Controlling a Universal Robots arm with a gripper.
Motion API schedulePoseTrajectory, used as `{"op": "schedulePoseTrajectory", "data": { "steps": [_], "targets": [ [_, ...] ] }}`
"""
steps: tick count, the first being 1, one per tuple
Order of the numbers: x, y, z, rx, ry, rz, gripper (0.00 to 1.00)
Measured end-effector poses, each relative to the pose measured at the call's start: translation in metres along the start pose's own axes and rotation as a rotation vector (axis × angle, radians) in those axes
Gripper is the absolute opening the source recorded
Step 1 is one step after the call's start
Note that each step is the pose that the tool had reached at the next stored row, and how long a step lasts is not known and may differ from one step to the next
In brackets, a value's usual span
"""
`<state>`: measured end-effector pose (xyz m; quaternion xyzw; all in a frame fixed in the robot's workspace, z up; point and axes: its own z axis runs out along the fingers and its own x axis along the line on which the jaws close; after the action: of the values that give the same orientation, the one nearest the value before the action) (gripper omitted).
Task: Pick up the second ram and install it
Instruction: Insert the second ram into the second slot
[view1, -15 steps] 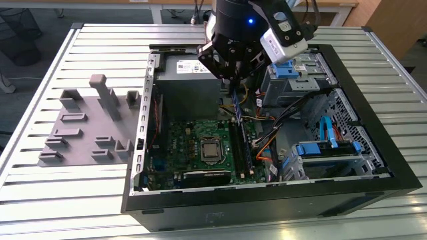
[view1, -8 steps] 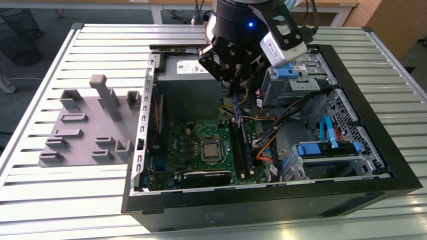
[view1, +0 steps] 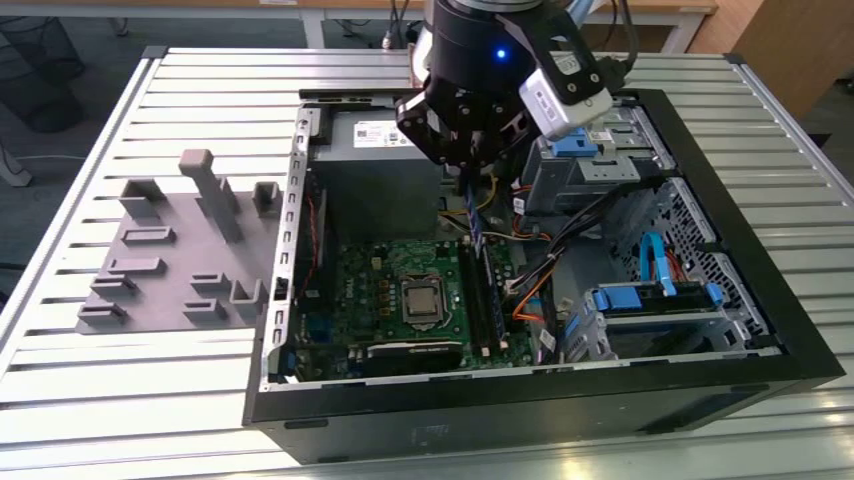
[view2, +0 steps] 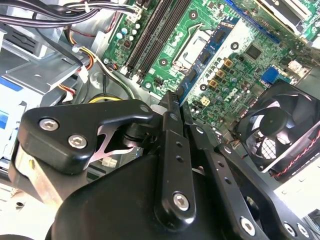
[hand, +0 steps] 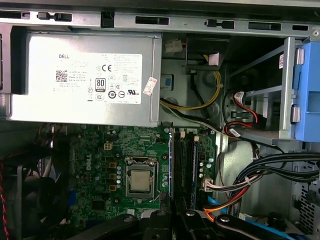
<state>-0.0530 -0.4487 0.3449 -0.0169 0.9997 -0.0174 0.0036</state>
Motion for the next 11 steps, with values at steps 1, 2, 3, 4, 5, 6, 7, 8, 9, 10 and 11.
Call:
{"op": "schedulePoseTrajectory", "data": {
  "steps": [1, 2, 3, 4, 5, 6, 7, 8, 9, 10, 11],
  "targets": [
    [0.0000, -0.0001, 0.0003, 0.0000, 0.0000, 0.000, 0.14],
    [0.0000, -0.0001, 0.0006, 0.0000, 0.0000, 0.000, 0.14],
    [0.0000, -0.0002, 0.0009, 0.0000, 0.0000, 0.000, 0.14],
    [0.0000, -0.0003, 0.0011, 0.0000, 0.0000, 0.000, 0.14],
    [0.0000, -0.0003, 0.0015, 0.0000, 0.0000, 0.000, 0.14],
    [0.0000, -0.0004, 0.0017, 0.0000, 0.0000, 0.000, 0.14],
    [0.0000, -0.0005, 0.0020, 0.0001, 0.0000, 0.000, 0.14],
    [0.0000, -0.0006, 0.0023, 0.0000, 0.0000, 0.000, 0.14],
    [0.0000, -0.0006, 0.0026, 0.0000, 0.0000, 0.000, 0.14],
    [0.0000, -0.0007, 0.0029, 0.0000, 0.0000, 0.000, 0.14],
    [-0.0001, -0.0008, 0.0032, 0.0000, 0.0000, 0.000, 0.14]
  ]
}}
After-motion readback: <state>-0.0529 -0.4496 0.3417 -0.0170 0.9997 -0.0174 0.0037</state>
